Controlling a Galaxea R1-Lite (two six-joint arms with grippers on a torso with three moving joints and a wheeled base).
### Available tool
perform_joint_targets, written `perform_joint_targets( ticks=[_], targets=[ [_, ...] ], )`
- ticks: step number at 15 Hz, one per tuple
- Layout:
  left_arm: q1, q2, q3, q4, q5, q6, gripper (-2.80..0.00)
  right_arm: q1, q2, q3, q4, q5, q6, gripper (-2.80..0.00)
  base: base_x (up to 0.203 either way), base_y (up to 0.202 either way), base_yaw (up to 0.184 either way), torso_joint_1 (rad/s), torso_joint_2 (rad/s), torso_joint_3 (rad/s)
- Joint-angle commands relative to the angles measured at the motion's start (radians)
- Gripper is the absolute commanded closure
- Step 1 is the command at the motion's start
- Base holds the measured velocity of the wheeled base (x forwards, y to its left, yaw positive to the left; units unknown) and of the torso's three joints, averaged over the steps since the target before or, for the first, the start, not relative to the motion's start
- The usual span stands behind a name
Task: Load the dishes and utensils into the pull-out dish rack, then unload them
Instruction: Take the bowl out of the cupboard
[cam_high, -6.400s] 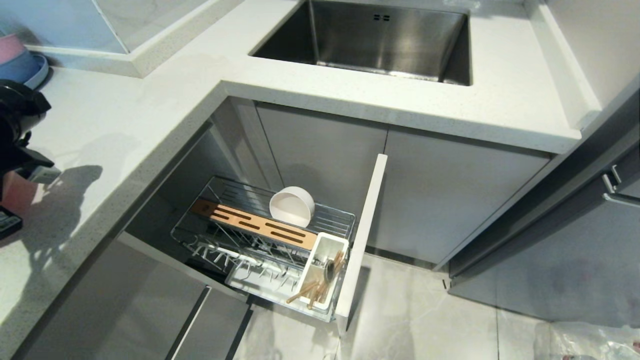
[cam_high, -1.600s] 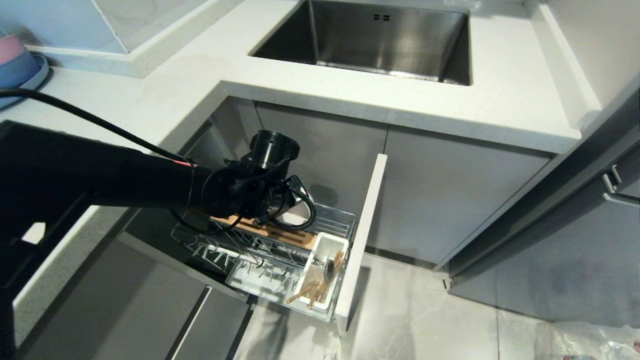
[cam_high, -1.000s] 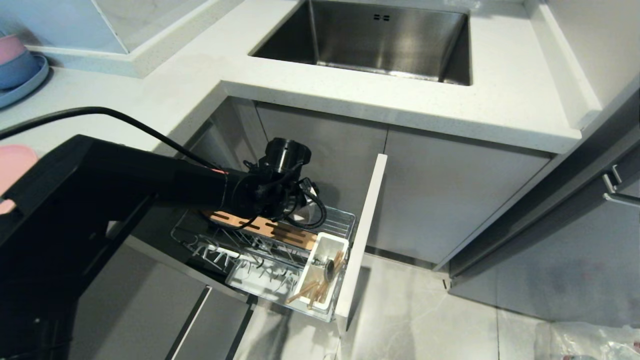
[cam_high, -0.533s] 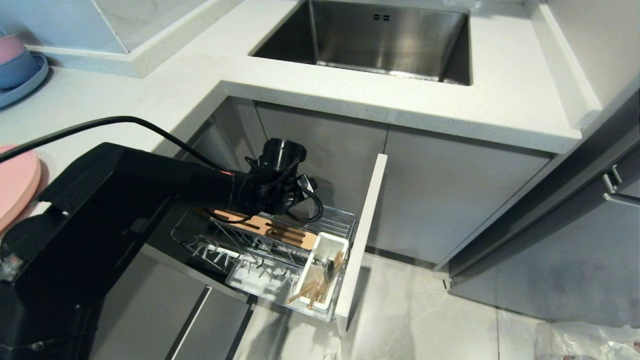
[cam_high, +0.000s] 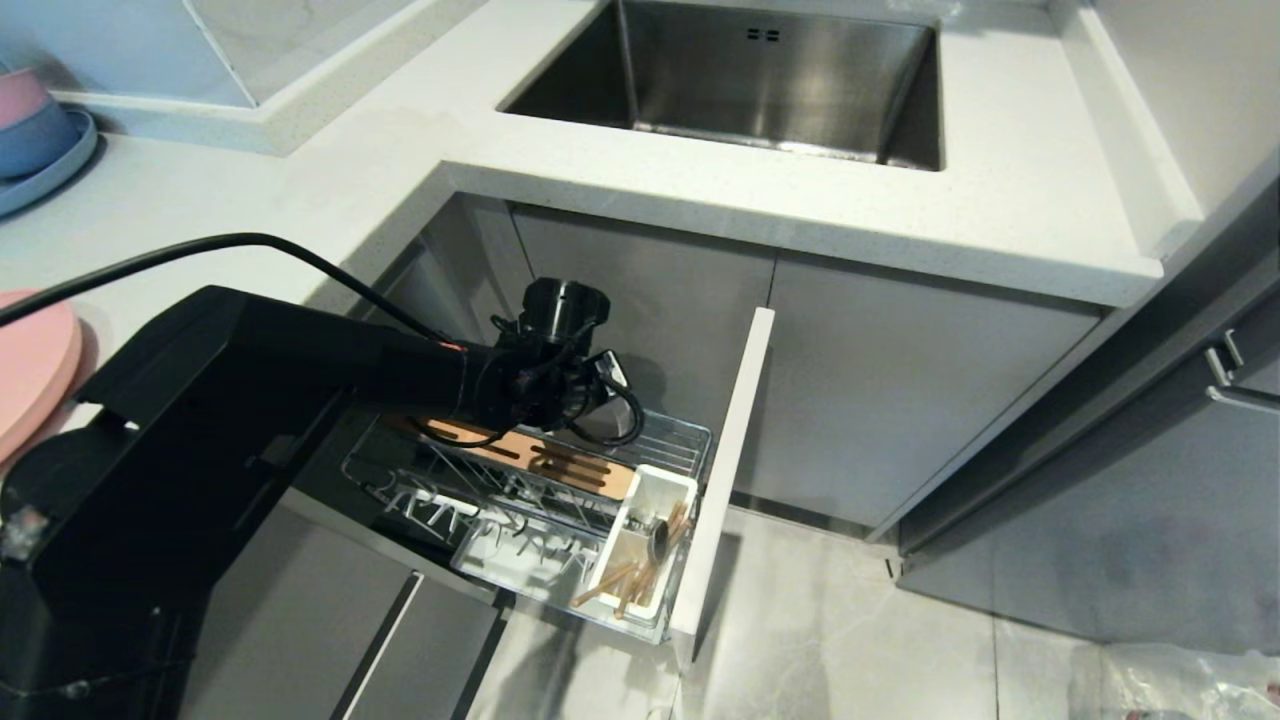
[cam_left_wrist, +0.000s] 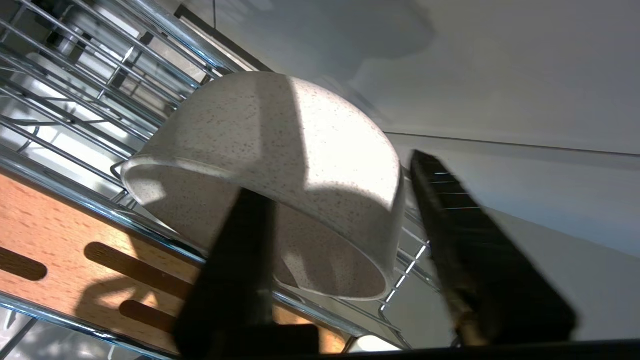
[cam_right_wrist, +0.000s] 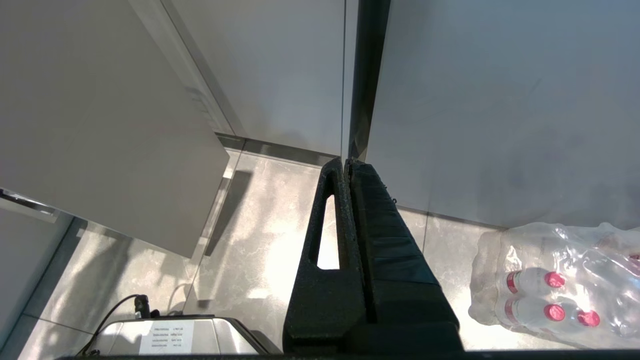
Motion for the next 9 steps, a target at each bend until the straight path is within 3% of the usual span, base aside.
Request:
perform_joint_targets(
  ticks=[1, 9],
  targets=[
    [0.000, -0.004, 0.003, 0.001, 0.002, -0.005, 0.00, -0.001, 0.001, 0.002, 0.000, 0.000, 0.000, 0.00, 0.000, 0.000, 0.000, 0.000, 0.00, 0.000],
    [-0.011, -0.120, 0.040, 0.005, -0.012, -0.013, 0.00, -0.001, 0.001, 0.002, 0.000, 0.000, 0.000, 0.00, 0.000, 0.000, 0.000, 0.000, 0.00, 0.000]
  ],
)
